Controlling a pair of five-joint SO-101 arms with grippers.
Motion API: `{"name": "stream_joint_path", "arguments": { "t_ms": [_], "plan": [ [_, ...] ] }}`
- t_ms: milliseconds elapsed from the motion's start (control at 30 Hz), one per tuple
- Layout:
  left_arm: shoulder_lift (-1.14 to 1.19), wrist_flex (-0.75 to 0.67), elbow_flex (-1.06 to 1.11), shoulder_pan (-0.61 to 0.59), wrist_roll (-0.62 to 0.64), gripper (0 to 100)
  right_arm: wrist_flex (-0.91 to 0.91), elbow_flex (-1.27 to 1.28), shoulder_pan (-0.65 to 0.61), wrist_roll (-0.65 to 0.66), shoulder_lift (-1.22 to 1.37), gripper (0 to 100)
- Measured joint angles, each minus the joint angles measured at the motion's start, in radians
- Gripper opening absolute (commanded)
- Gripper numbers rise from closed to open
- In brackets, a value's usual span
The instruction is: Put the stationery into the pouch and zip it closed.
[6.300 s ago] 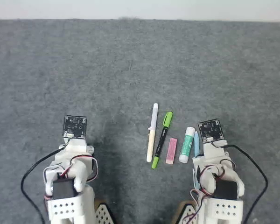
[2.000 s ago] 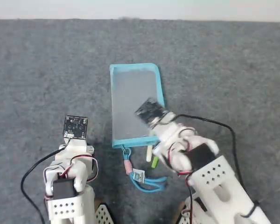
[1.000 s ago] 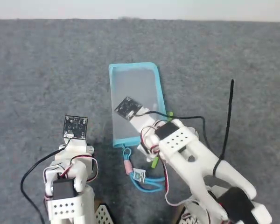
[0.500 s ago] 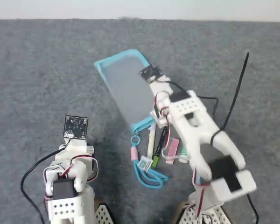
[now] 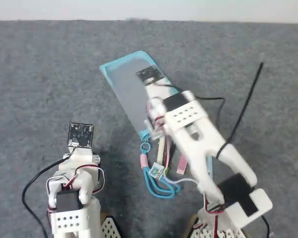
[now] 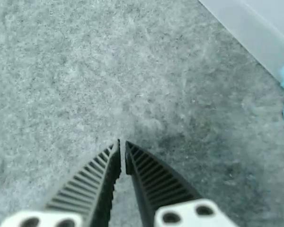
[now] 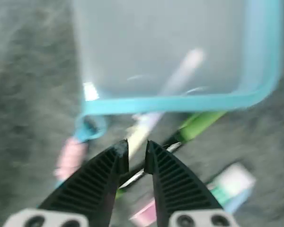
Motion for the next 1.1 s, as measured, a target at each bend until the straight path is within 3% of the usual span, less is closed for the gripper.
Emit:
{"name": "stream_joint_path", "arguments": {
  "t_ms": [100, 267, 433, 767, 1100],
  "plan": [
    [0.000, 0.000, 0.000, 0.000, 0.000, 1, 0.011, 0.000, -0.071, -0.080, 0.000, 7.8],
    [0.000, 0.000, 0.000, 0.000, 0.000, 1, 0.011, -0.003, -0.152, -0.097, 0.087, 10.0],
    [0.000, 0.000, 0.000, 0.000, 0.000, 1, -0.002, -0.003, -0.166, -0.112, 0.143, 16.7],
    [0.000, 0.000, 0.000, 0.000, 0.000, 1, -0.029, -0.003, -0.256, -0.158, 0.143, 16.7],
    [0.000, 0.000, 0.000, 0.000, 0.000, 1, -0.109, 0.012, -0.261, -0.158, 0.259, 16.7]
  ]
}}
